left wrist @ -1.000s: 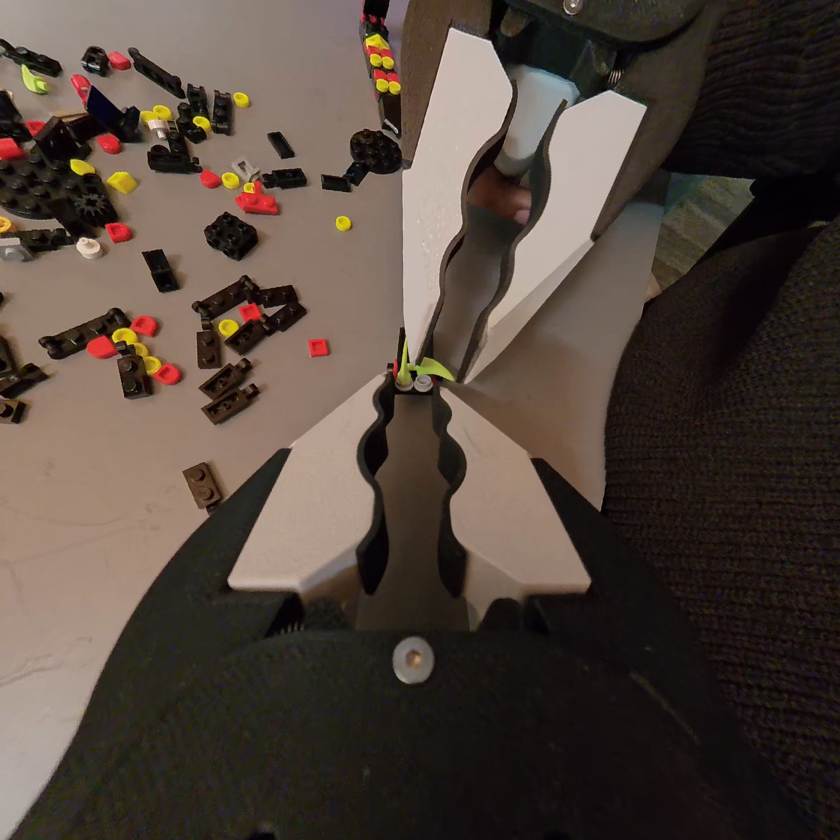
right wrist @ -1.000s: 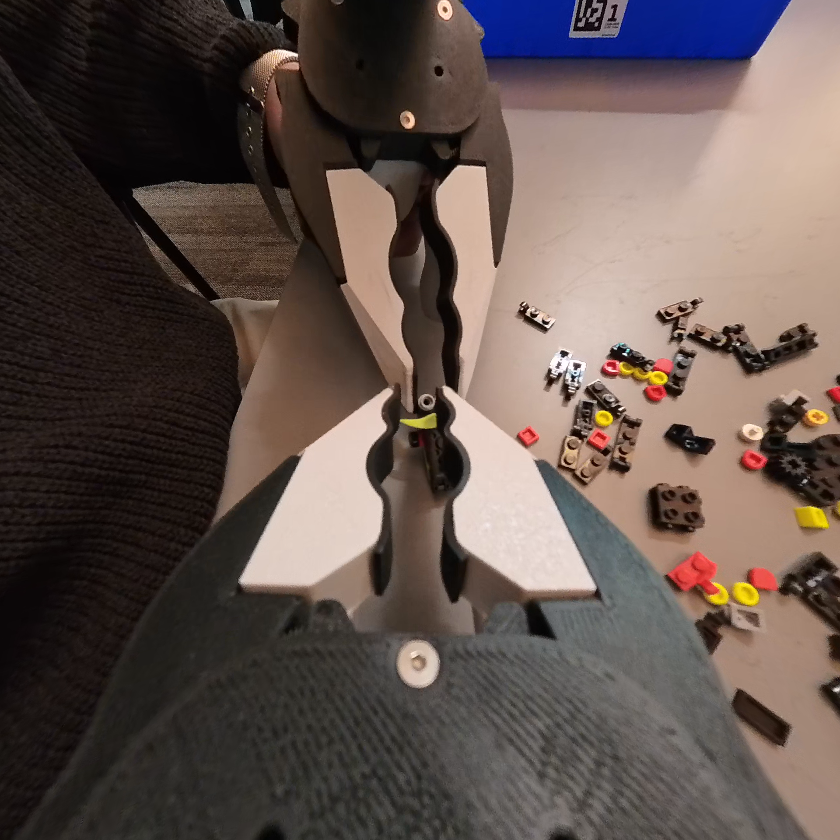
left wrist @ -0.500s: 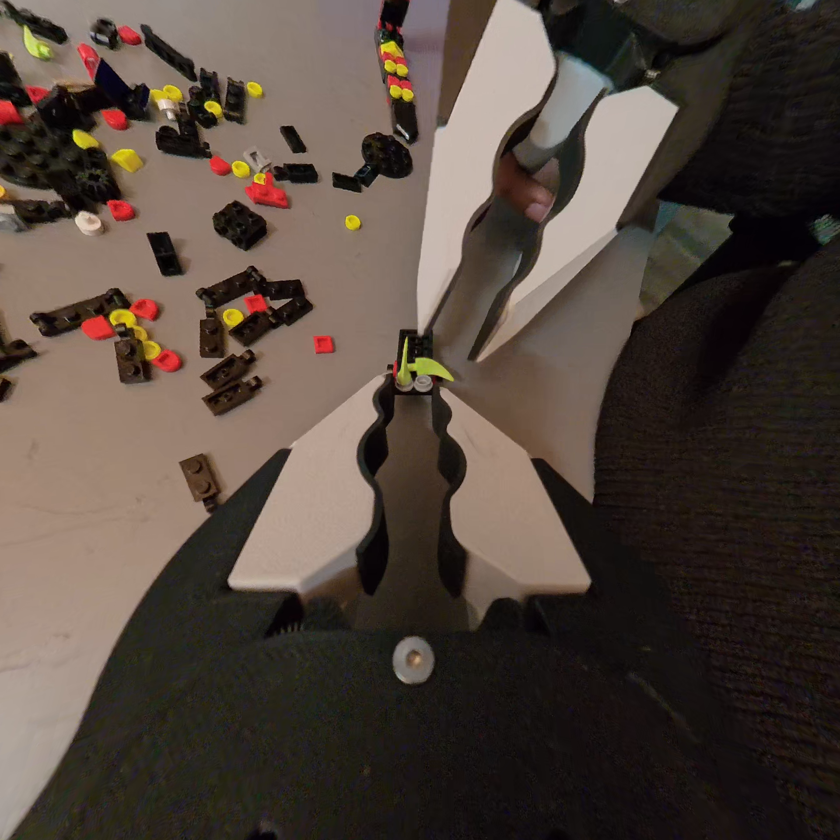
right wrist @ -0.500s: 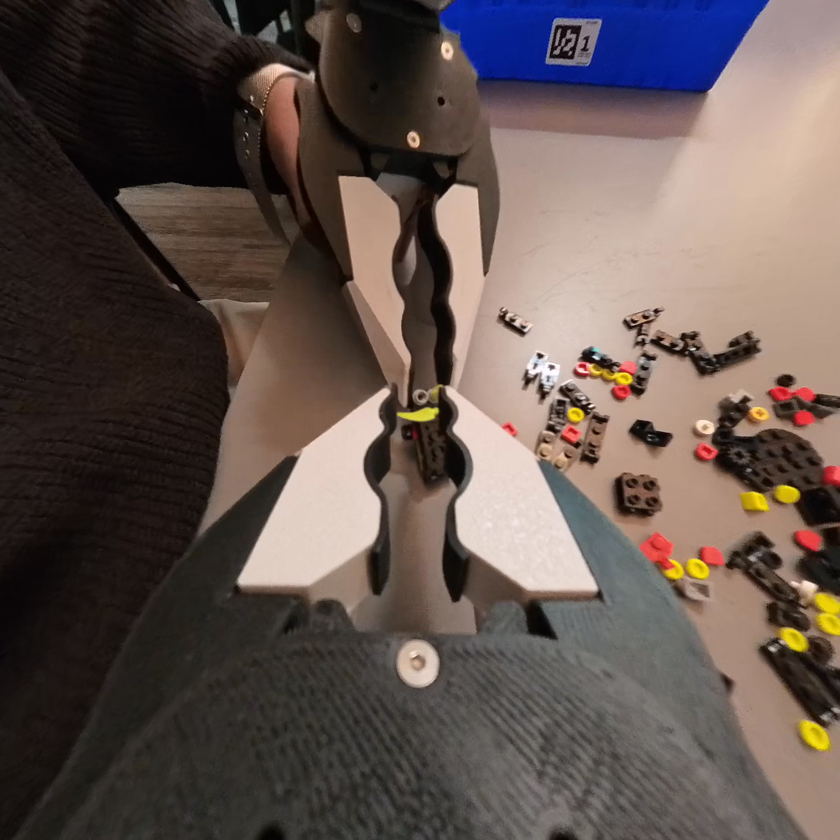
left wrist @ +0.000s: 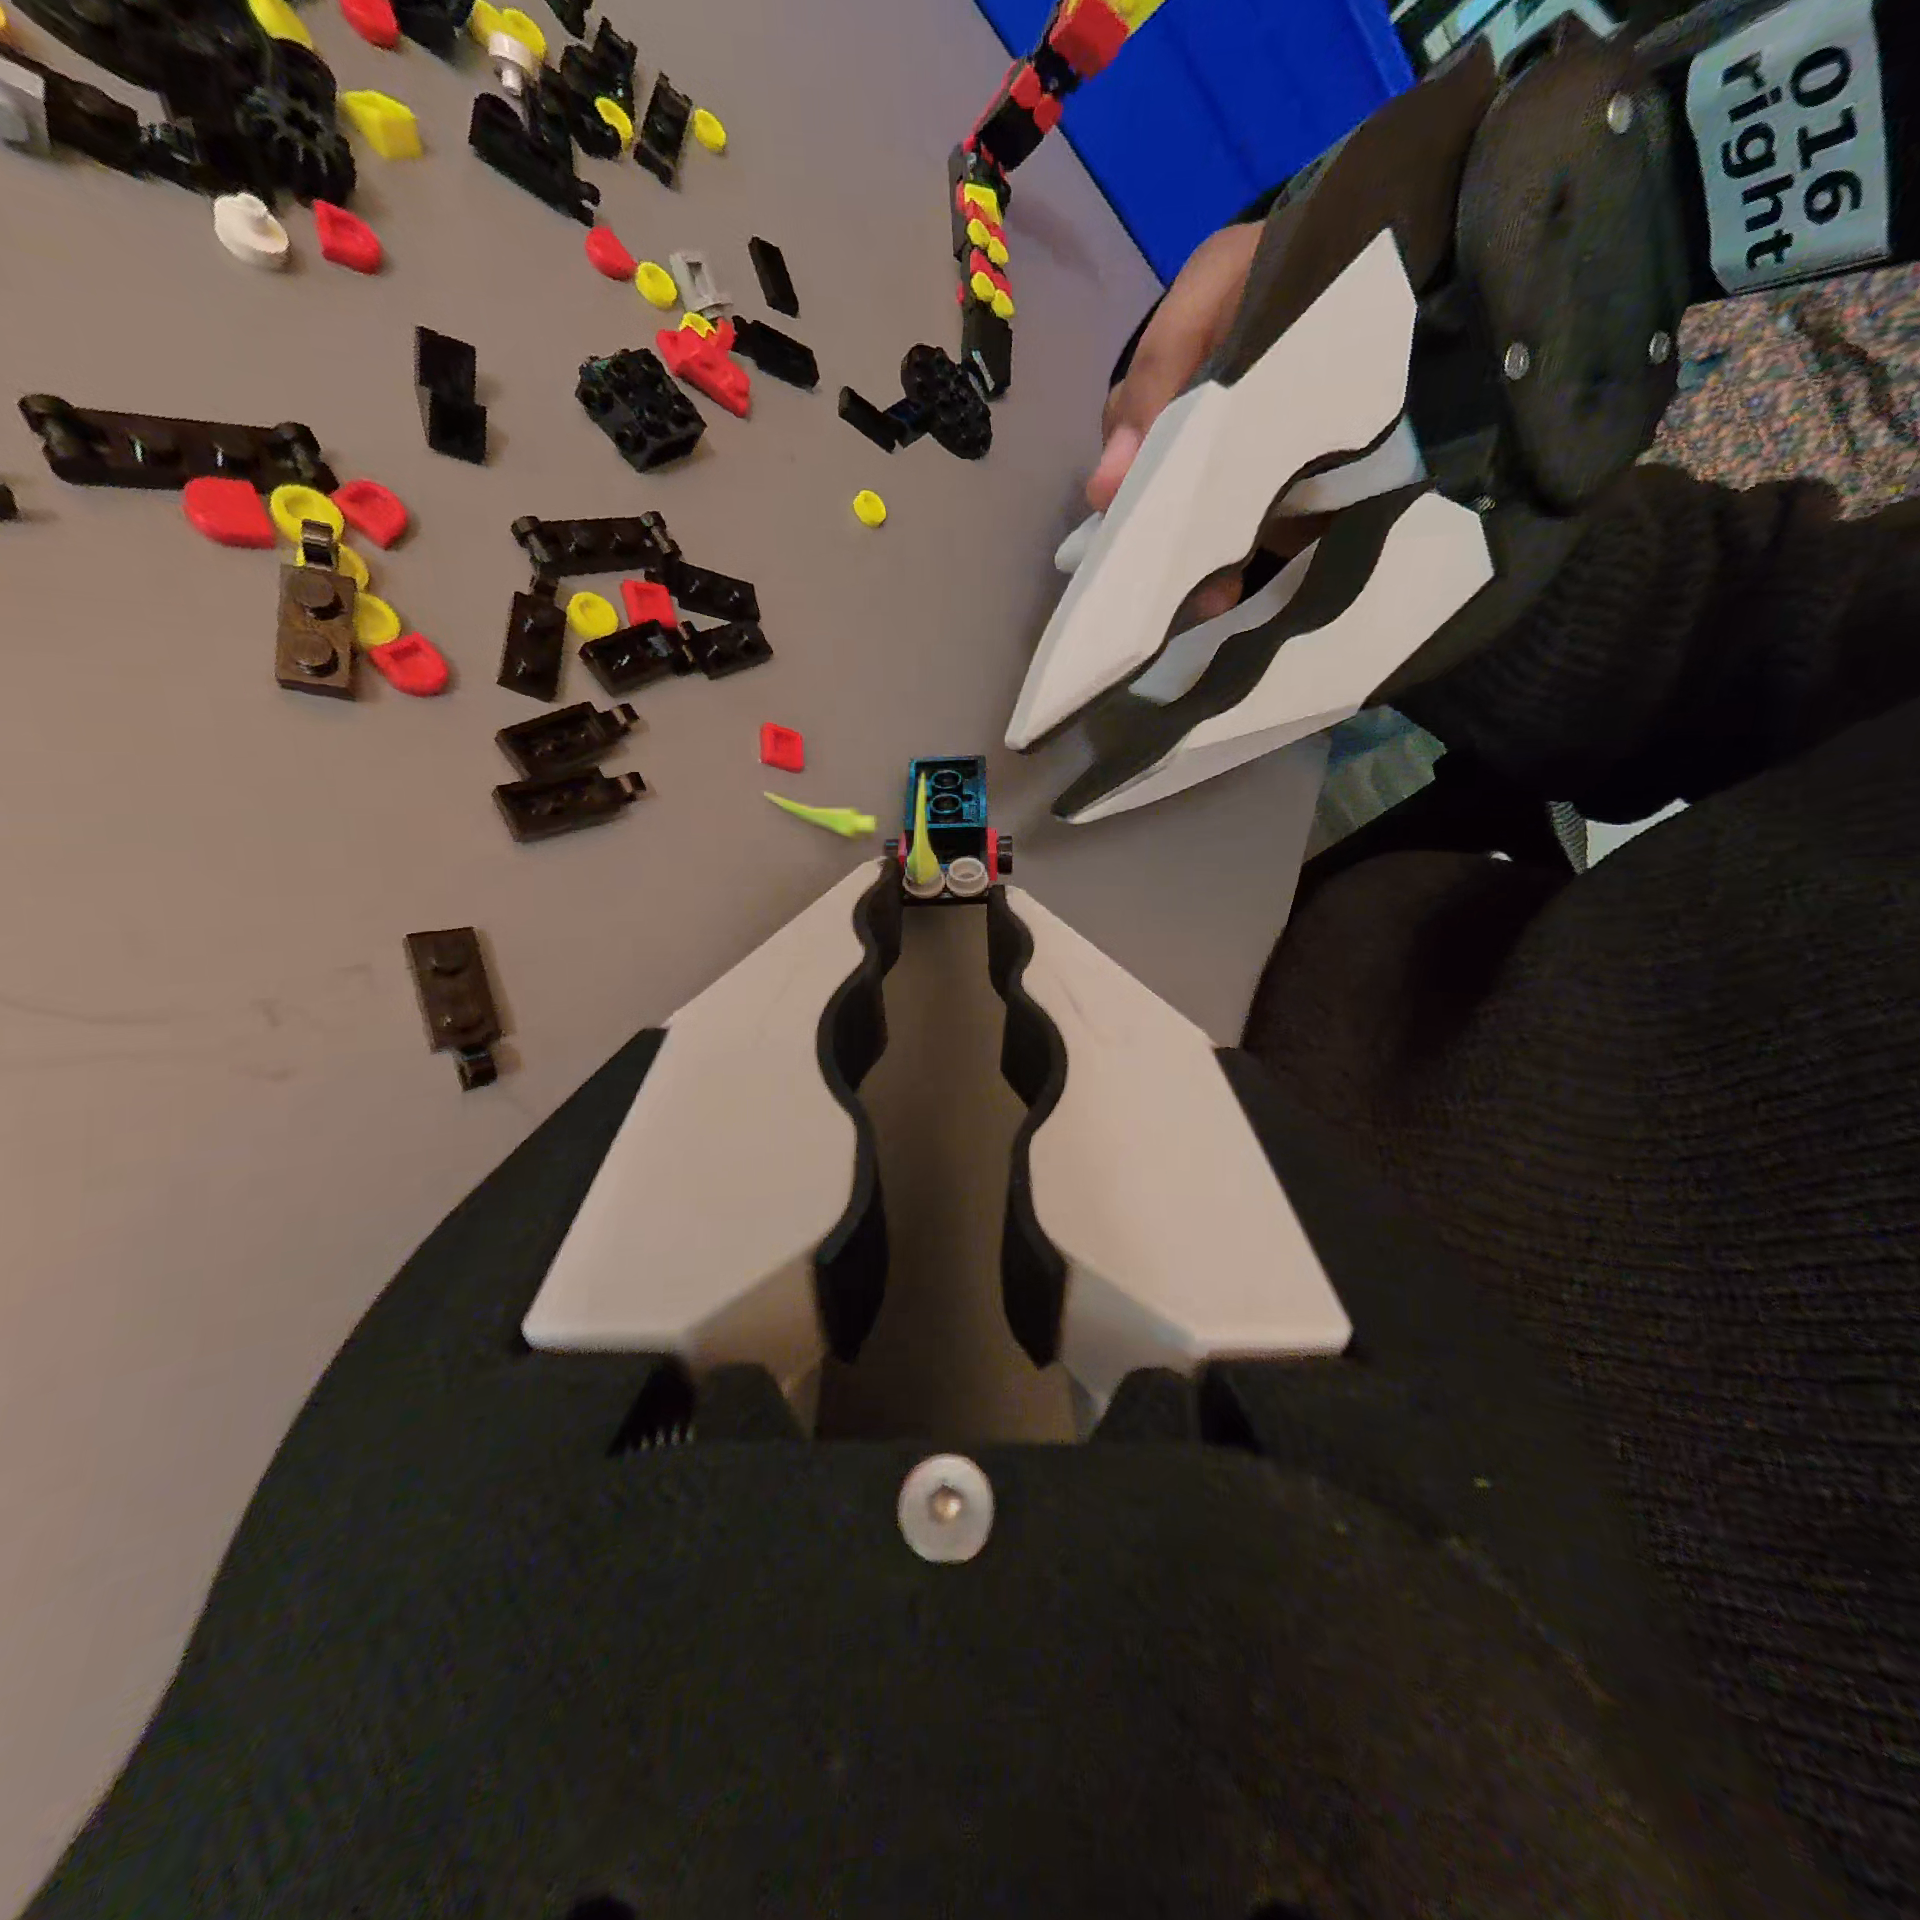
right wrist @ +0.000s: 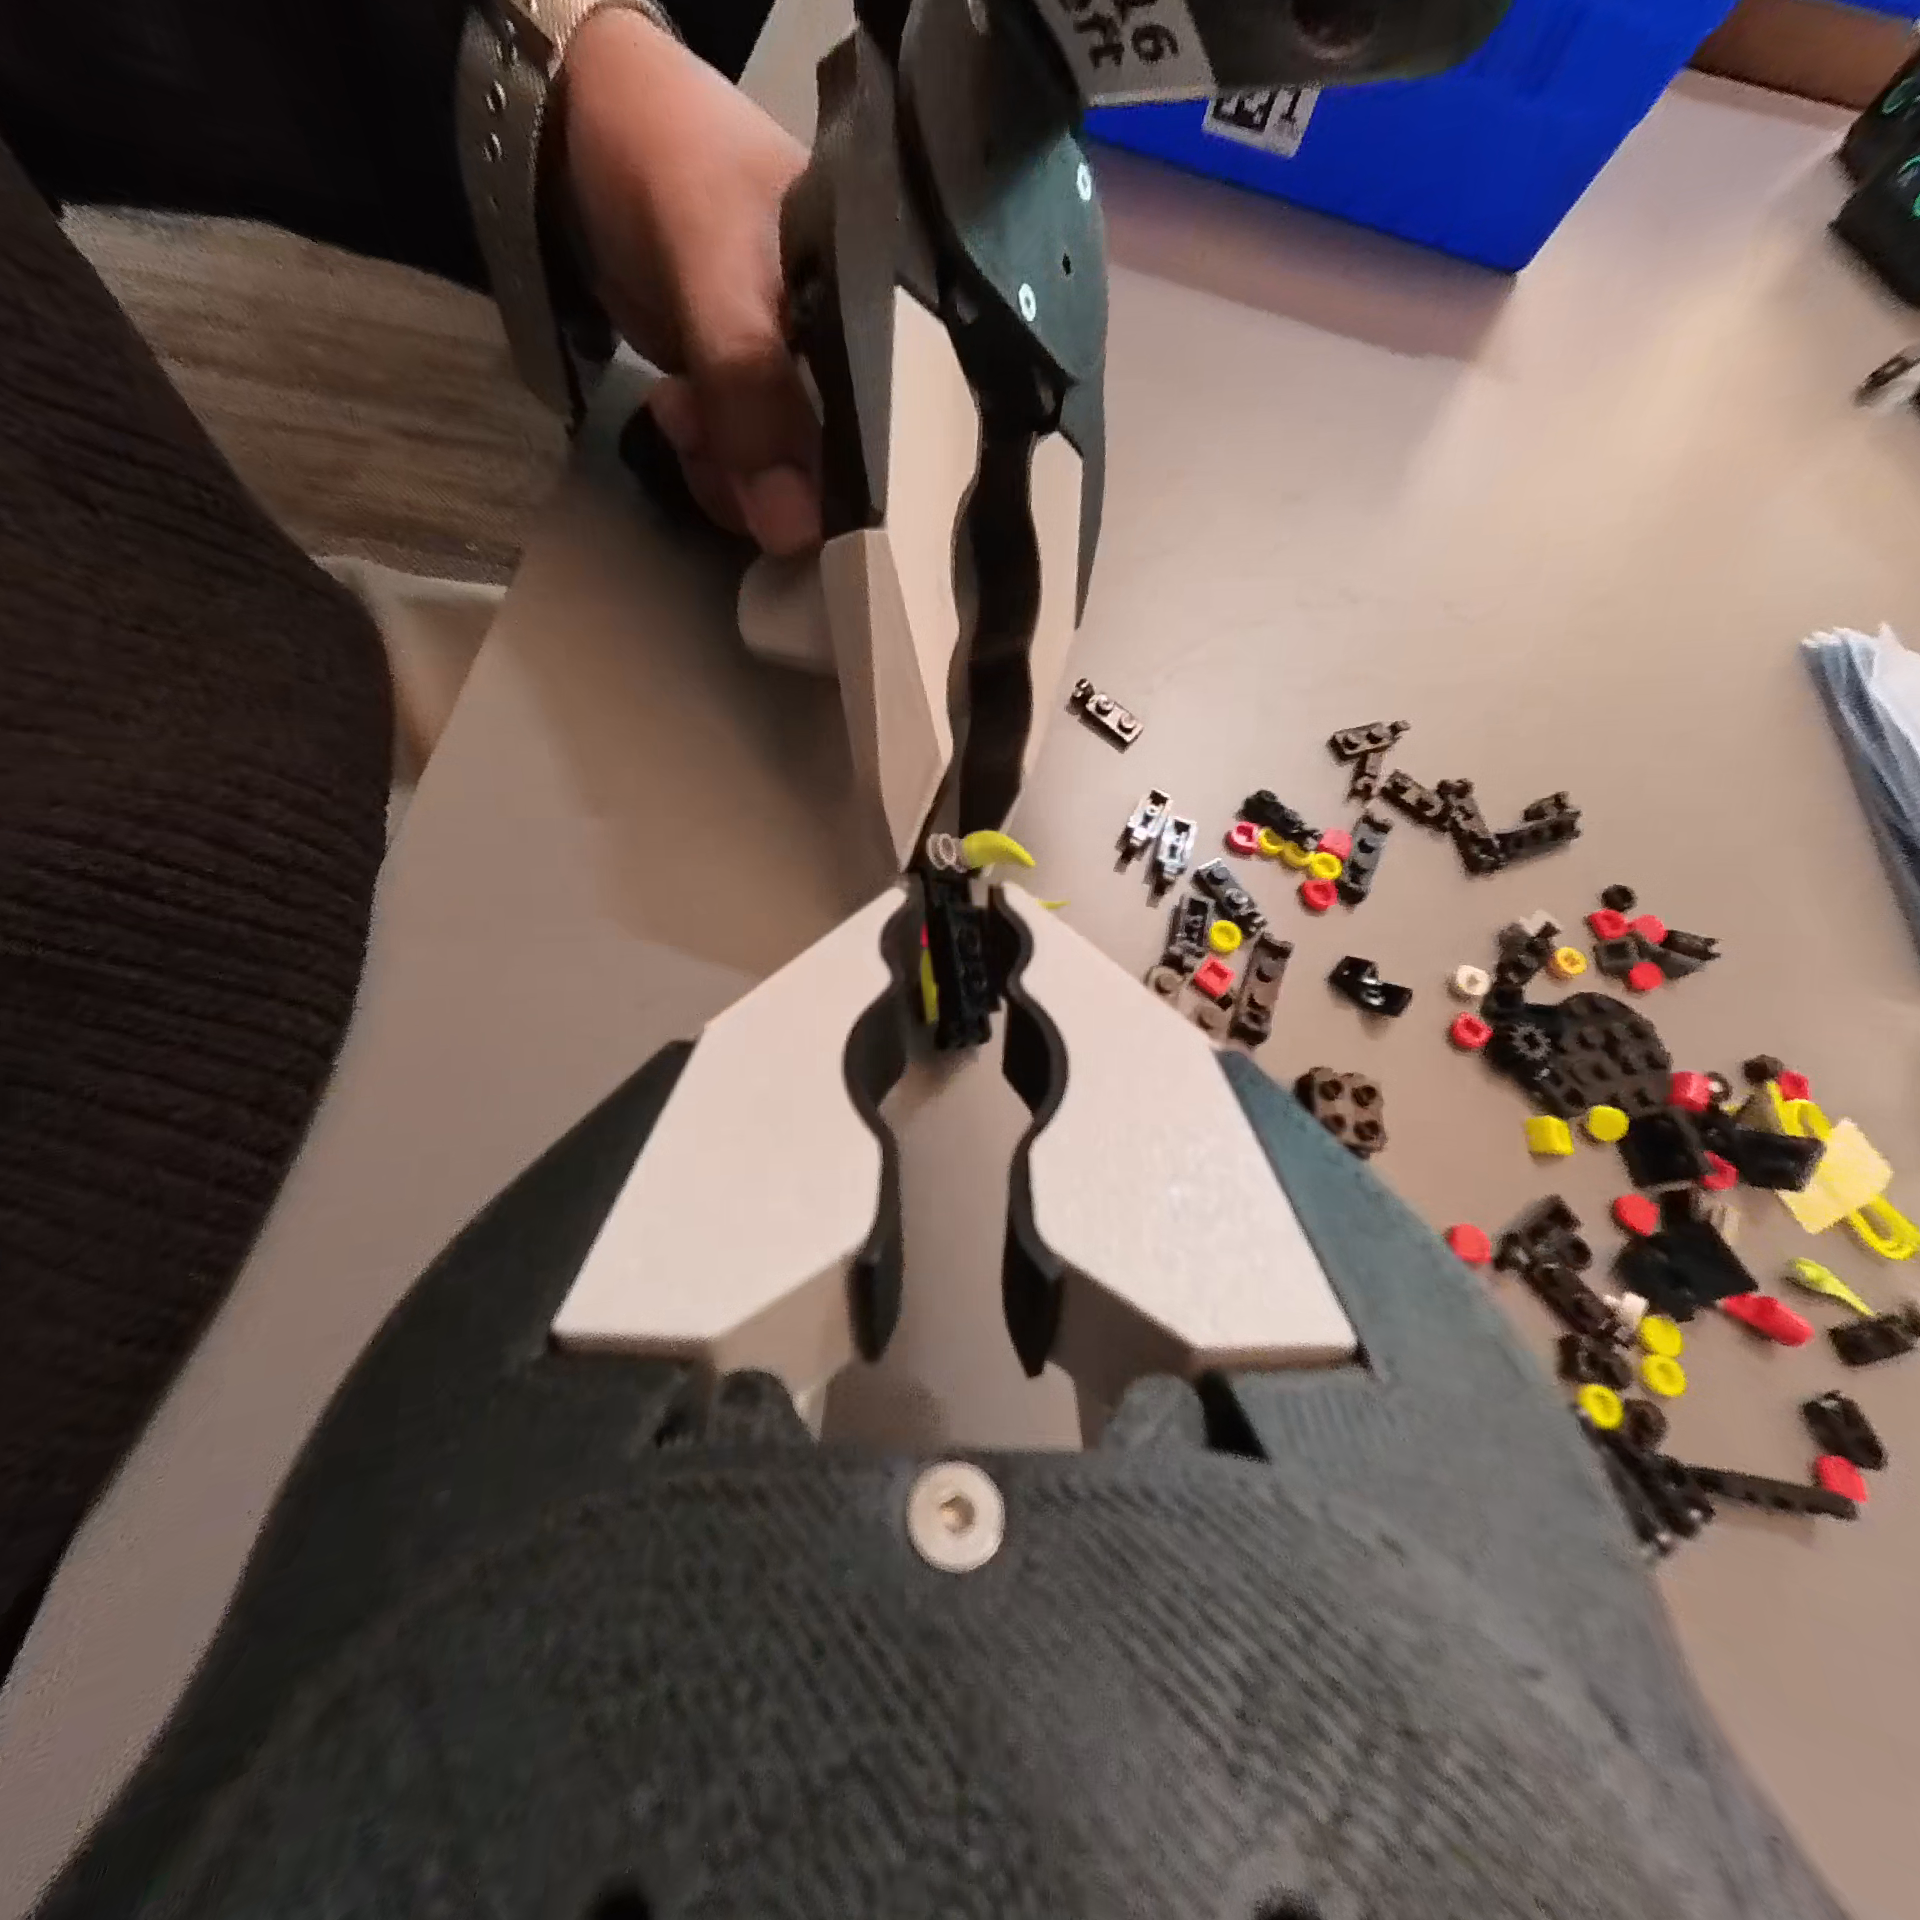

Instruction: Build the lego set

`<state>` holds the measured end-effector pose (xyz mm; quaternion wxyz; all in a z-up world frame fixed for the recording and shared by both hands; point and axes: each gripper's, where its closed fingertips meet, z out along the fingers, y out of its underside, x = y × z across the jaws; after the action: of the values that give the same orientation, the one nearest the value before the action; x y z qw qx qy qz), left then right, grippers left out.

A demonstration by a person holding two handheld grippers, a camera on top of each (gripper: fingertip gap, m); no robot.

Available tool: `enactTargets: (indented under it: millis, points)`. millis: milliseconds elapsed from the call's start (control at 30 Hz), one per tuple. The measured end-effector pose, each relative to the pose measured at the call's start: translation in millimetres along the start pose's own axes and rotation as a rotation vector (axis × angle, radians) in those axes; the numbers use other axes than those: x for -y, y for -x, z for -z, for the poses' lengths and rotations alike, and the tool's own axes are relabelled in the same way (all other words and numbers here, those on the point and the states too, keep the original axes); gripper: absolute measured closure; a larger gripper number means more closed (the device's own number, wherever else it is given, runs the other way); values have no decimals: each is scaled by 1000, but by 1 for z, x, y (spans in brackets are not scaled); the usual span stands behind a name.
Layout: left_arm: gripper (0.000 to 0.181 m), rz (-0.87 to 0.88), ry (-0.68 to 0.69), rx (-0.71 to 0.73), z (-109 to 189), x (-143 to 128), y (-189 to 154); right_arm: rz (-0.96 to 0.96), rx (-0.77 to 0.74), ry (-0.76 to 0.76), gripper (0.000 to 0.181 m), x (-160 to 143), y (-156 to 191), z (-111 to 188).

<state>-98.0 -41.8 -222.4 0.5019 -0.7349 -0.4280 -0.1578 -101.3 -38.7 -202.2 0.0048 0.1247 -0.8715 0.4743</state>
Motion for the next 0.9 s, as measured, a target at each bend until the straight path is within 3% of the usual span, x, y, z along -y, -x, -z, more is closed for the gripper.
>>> enactTargets:
  millis: [333, 667, 900]
  points:
    - [167, -71, 87, -10, -2, -14, -6, -151, -19, 5, 176, -9, -17, -2]
    - [167, -159, 112, 3, 1, -18, -8, -192, 8, 148, 163, -23, -14, -36]
    - [166, -162, 119, 5, 2, -19, -8, -218, -21, 168, 174, -25, -19, -37]
